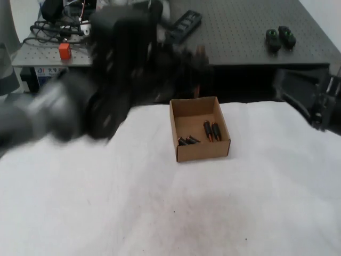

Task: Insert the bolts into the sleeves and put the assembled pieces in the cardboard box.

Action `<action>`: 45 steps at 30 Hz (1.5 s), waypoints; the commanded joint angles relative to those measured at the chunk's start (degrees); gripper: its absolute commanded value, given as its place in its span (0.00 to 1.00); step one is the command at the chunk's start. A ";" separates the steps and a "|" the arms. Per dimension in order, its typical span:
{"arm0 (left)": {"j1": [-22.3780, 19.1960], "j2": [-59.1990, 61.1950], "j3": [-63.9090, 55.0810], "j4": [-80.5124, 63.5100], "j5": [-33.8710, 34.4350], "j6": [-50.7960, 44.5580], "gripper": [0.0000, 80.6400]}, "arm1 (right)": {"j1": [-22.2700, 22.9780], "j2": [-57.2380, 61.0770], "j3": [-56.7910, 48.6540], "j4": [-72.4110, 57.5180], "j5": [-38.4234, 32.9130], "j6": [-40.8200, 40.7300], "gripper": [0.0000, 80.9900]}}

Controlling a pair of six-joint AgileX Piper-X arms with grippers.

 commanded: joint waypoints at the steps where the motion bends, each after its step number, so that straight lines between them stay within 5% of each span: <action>1: 0.14 1.70 -2.81 2.73 -0.73 -1.53 0.01 | -1.41 -0.50 -0.22 3.63 0.32 -1.27 0.47; 11: 0.17 32.82 -43.88 36.18 -5.30 1.47 0.01 | -1.68 -0.50 -0.22 6.81 0.85 -2.71 0.47; 20: 0.17 40.04 -49.75 41.06 -5.83 0.90 0.01 | -1.41 -0.50 -0.22 6.81 0.85 -2.73 0.47; 28: 0.17 39.87 -49.75 42.09 -3.46 -0.79 0.38 | -1.44 -0.50 -0.22 6.66 0.85 -2.73 0.47; 32: 0.33 36.97 -50.05 43.20 -2.10 -1.77 0.31 | -1.44 -0.50 -0.56 6.12 0.85 -2.17 0.47; 36: 0.50 29.37 -49.69 49.60 -16.37 3.94 0.01 | -1.44 -0.50 -0.56 4.62 -0.32 -1.78 0.41; 38: 0.50 24.98 -48.20 52.12 -24.73 7.66 0.00 | -1.44 -0.50 -0.41 4.61 -1.40 -3.00 0.31; 42: 1.71 13.77 -38.38 50.26 -26.60 9.32 0.01 | -1.44 -0.79 -0.16 7.10 -1.75 -11.31 0.02; 45: 2.57 4.31 -26.35 46.10 -26.60 9.50 0.01 | -1.44 -2.28 -0.16 11.17 -1.06 -17.35 0.04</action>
